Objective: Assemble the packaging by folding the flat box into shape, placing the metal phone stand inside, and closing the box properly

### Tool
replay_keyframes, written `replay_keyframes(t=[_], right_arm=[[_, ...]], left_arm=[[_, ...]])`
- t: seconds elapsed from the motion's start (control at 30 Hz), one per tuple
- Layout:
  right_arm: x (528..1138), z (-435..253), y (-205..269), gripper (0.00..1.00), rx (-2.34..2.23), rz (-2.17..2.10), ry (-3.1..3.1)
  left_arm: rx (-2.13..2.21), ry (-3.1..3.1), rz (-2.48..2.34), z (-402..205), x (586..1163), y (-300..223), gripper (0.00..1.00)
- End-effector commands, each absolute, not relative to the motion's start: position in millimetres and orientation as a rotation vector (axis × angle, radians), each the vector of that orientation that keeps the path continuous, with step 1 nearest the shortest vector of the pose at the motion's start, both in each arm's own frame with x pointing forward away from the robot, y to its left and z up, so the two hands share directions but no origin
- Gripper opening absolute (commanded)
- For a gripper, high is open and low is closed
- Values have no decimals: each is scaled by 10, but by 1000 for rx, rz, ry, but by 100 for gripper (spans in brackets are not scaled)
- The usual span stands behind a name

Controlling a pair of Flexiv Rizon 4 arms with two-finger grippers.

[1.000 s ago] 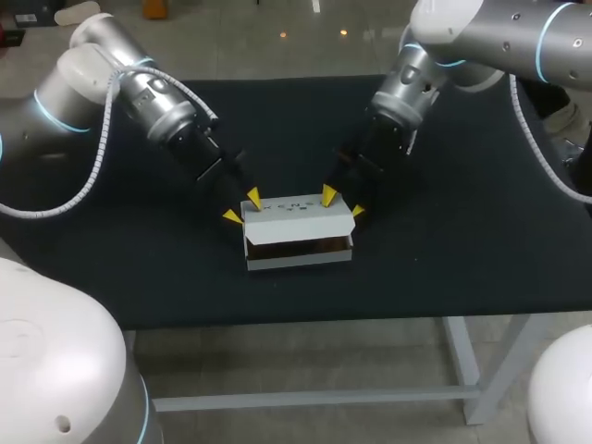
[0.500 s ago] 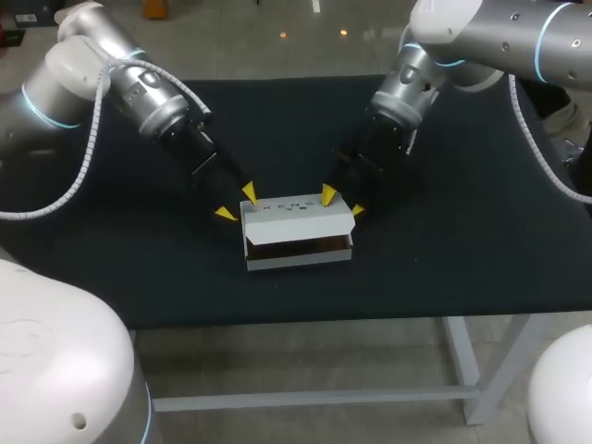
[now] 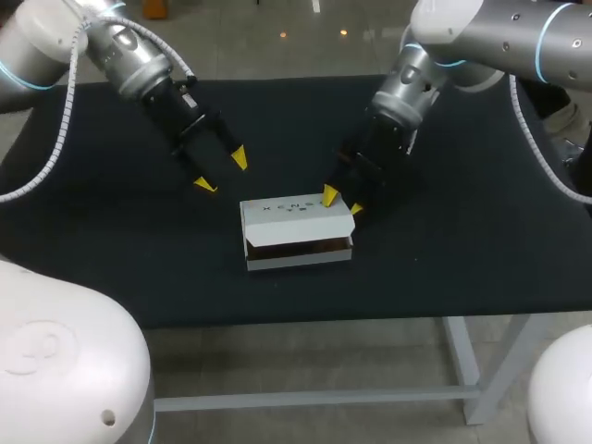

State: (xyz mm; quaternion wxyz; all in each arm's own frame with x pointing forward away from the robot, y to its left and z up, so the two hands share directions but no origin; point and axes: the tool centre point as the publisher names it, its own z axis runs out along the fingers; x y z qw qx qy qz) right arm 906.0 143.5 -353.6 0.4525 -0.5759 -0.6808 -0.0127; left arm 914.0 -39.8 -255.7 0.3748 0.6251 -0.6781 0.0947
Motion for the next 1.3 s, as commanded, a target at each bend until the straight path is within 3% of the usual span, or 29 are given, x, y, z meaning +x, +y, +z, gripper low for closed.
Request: replay_keyframes(t=[0.03, 0.37, 0.9, 1.3], right_arm=[[9072, -3538, 1444, 51, -1419, -28, -1681], [9072, -3538, 1444, 58, -1419, -28, -1681], [9072, -3538, 1444, 60, -1419, -28, -1681], [9072, -3538, 1444, 58, -1419, -28, -1681]], left_arm=[[1520, -2019, 242, -2311, 9129, -442, 100], [726, -2643, 1, -2026, 8826, -554, 100], [726, -2643, 1, -2026, 8826, -554, 100], [351, -3007, 111, -2265, 8709, -784, 100]])
